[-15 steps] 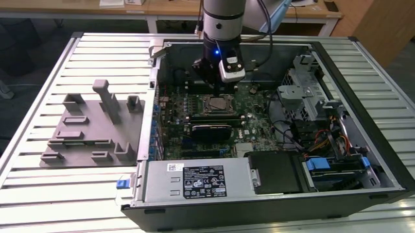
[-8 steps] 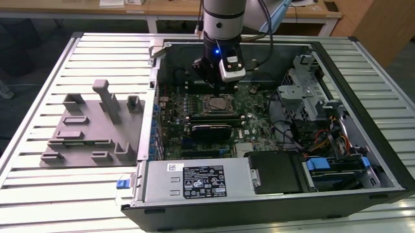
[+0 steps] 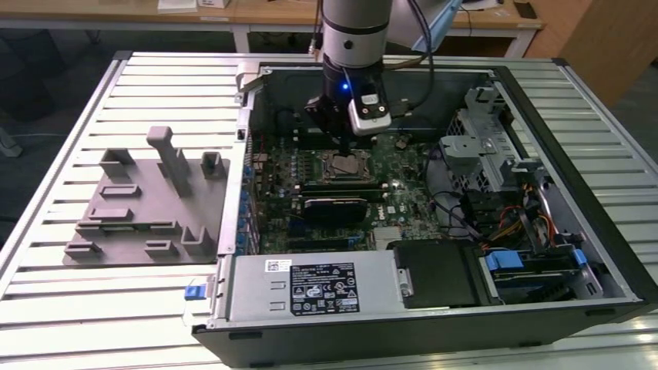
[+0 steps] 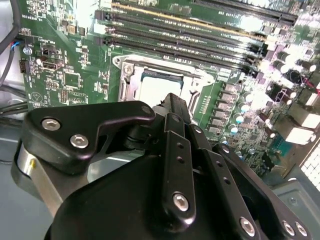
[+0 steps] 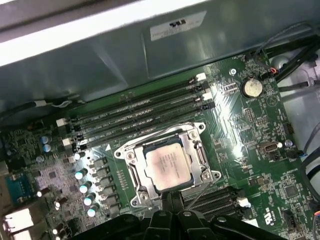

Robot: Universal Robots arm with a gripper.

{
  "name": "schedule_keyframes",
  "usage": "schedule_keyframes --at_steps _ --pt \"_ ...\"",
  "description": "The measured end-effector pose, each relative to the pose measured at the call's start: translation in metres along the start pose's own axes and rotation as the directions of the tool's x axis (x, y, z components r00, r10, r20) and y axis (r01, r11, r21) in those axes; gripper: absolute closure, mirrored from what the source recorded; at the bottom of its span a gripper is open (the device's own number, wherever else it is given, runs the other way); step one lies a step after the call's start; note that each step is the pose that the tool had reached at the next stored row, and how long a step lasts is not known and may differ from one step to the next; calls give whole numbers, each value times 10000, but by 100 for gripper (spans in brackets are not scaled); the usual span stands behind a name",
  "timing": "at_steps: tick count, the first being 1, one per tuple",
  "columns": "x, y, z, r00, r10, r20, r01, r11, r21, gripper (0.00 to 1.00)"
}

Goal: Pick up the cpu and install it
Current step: 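Install the second cpu locking lever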

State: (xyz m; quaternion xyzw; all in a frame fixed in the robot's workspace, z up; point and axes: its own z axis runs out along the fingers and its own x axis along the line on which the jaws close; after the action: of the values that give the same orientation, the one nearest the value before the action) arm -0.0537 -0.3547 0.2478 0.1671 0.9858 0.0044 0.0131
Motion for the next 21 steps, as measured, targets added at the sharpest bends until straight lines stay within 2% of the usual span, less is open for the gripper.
schedule_keyframes --at_steps 13,18,21 --pt "-54 -155 22 9998 -176 18 176 9998 -20 89" --pt "-65 -189 34 9995 -315 24 315 9995 -44 89" --pt "-68 -201 40 9991 -430 11 430 9990 -87 89"
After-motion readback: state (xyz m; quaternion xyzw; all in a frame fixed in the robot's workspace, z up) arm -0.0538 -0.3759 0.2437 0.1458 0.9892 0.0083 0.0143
